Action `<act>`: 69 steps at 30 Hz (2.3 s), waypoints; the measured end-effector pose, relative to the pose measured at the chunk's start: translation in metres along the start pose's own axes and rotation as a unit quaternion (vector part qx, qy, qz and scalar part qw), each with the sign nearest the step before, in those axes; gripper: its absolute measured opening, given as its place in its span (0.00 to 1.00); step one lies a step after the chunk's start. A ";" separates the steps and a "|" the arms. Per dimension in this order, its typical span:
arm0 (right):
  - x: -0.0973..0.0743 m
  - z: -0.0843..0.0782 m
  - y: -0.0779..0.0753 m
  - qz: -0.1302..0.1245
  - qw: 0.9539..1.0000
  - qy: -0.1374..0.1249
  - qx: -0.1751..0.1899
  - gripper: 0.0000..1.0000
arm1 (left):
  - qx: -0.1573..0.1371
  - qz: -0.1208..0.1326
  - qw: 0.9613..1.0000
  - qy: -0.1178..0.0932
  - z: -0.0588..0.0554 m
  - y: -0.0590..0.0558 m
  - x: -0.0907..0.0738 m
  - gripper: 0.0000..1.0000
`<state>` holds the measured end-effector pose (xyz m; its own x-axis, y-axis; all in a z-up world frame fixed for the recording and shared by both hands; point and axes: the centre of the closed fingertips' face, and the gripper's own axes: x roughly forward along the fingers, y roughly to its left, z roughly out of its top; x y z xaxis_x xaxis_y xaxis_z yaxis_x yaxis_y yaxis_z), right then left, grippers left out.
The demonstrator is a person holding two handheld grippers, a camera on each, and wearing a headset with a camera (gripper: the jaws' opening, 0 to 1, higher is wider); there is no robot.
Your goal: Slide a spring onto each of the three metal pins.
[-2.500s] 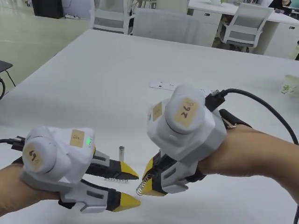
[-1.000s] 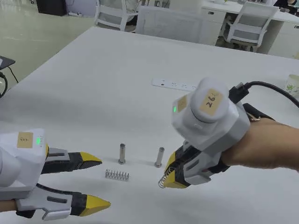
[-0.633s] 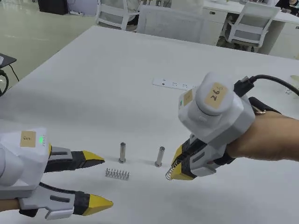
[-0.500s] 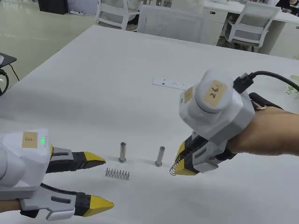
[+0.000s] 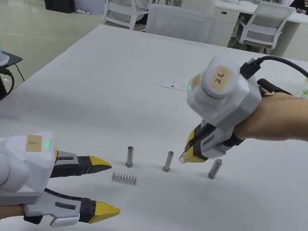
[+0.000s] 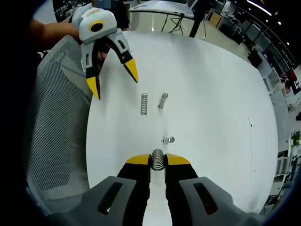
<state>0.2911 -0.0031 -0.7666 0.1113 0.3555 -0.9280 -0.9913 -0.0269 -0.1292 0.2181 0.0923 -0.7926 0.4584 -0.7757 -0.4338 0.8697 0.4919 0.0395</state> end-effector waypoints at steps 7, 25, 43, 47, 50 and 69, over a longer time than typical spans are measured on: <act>0.003 0.003 -0.012 -0.005 1.000 0.004 -0.007 0.09 | -0.004 0.001 1.000 -0.001 -0.001 -0.001 0.001 0.46; 0.018 0.014 -0.018 0.006 1.000 0.012 -0.023 0.09 | -0.008 0.002 1.000 0.001 -0.001 0.001 0.003 0.46; 0.033 0.010 -0.024 0.020 0.999 0.023 -0.023 0.09 | -0.010 0.004 1.000 0.002 0.000 0.002 0.005 0.45; 0.038 0.009 -0.025 0.025 0.999 0.026 -0.021 0.09 | -0.011 0.004 1.000 0.002 -0.001 0.001 0.004 0.45; 0.042 0.007 -0.023 0.029 0.999 0.029 -0.020 0.09 | -0.011 0.005 1.000 0.002 0.000 0.001 0.004 0.45; 0.064 -0.005 -0.016 0.042 0.998 0.049 -0.012 0.09 | -0.012 0.005 1.000 0.002 0.000 0.001 0.002 0.43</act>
<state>0.3141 0.0158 -0.8261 0.0351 0.2578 -0.9656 -0.9956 -0.0752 -0.0563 0.2202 0.0910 -0.7938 0.4658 -0.7695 -0.4370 0.8606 0.5087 0.0216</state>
